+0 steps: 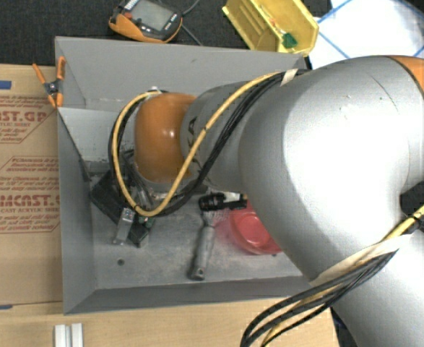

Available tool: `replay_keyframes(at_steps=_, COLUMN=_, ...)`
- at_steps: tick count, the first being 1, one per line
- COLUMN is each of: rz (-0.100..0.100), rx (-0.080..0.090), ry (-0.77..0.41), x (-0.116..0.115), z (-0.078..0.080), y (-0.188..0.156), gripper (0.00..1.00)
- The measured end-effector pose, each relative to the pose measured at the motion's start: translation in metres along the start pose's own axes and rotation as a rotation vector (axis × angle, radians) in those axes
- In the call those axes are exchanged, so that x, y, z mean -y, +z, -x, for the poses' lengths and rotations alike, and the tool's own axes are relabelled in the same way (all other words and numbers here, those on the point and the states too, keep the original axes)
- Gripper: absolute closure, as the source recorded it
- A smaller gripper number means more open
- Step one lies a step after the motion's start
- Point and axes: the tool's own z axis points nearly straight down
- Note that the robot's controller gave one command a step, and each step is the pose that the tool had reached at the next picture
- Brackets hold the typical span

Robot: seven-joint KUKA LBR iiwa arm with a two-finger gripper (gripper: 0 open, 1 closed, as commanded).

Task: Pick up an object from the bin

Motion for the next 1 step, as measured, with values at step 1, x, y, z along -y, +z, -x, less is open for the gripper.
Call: replay_keyframes(at_steps=1, rz=-0.015, rx=-0.006, ry=0.349, x=-0.0265, z=-0.0179, y=-0.0007, gripper=1.00)
